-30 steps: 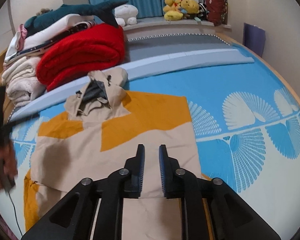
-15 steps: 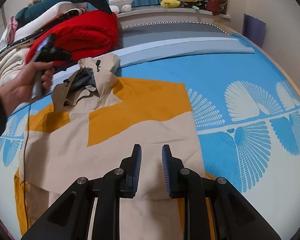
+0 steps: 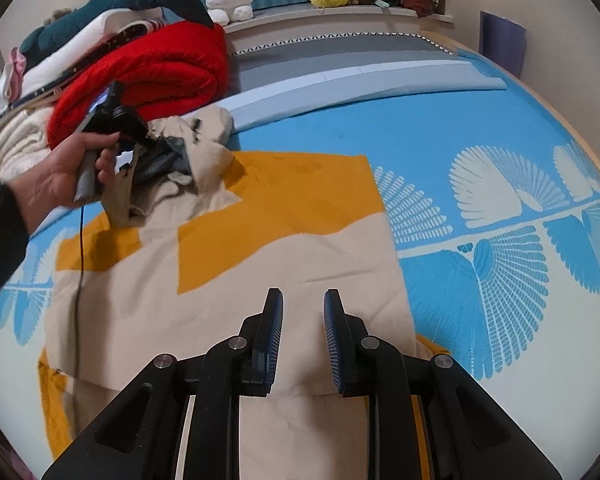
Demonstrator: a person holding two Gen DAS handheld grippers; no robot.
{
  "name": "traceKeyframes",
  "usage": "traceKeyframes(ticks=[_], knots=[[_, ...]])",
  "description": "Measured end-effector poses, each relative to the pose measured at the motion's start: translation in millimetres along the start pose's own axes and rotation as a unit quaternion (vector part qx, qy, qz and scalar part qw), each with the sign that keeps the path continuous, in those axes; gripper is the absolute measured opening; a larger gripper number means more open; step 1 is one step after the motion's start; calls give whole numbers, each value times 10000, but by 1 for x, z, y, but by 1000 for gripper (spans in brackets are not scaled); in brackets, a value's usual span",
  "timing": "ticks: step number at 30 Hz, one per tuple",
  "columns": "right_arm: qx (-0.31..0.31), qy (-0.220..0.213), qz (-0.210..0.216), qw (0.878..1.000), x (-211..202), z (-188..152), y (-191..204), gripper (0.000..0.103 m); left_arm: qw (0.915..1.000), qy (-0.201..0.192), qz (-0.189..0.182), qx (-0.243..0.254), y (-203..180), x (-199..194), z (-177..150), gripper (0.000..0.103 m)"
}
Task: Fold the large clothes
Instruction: 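Grasp the jacket hood with the left tool and lift it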
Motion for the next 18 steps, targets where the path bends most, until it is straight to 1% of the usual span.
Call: traceKeyframes(ticks=[2, 3, 5, 6, 7, 8, 9, 10, 11, 12, 13, 14, 15, 16, 17, 18], knots=[[31, -93, 63, 9999, -8, 4, 3, 23, 9976, -370, -117, 577, -17, -50, -25, 1], [43, -132, 110, 9998, -12, 5, 4, 23, 9932, -607, -240, 966, -28, -84, -46, 1], [72, -234, 209, 9995, -22, 6, 6, 23, 9802, -996, -375, 1670, -44, -132, -86, 1], [103, -290, 258, 9992, -27, 7, 7, 23, 9688, -1227, -407, 2113, -53, -161, -117, 1], [123, -330, 305, 9989, -31, 7, 7, 23, 9599, -1349, -452, 2414, -59, -183, -147, 1], [151, -385, 364, 9985, -35, 8, 7, 23, 9527, -1335, -516, 2680, -62, -202, -187, 2], [183, -450, 422, 9979, -40, 8, 8, 23, 9493, -1261, -492, 2838, -62, -208, -208, 9], [218, -505, 491, 9973, -44, 8, 8, 23, 9458, -1125, -375, 3022, -58, -214, -246, 12], [253, -545, 563, 9966, -47, 7, 8, 23, 9471, -953, -220, 3057, -51, -214, -277, 14], [293, -583, 619, 9959, -50, 7, 8, 23, 9516, -763, -86, 2977, -44, -211, -296, 17], [328, -605, 647, 9955, -52, 7, 8, 23, 9601, -500, -25, 2751, -34, -209, -314, 17], [388, -634, 700, 9948, -54, 6, 7, 26, 9695, -236, -23, 2439, -25, -210, -329, 17], [459, -668, 778, 9937, -56, 6, 6, 28, 9795, -50, -72, 2015, -13, -215, -342, 17], [527, -697, 852, 9925, -58, 5, 5, 33, 9866, 30, -119, 1628, -4, -222, -349, 17], [579, -710, 908, 9916, -58, 5, 4, 37, 9908, 75, -129, 1345, 2, -226, -352, 18], [623, -701, 978, 9908, -57, 4, 5, 38, 9960, 152, -117, 874, 13, -229, -350, 19]])
Point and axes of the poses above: each gripper's, at about its wrist camera, not at the fingertips, and x roughly the way its jaws point, y to its left, z to its top, the point moved 2 cm from there along x, roughly the way its jaws point, and after that the axes turned 6 degrees about z, right-handed, at the moved point
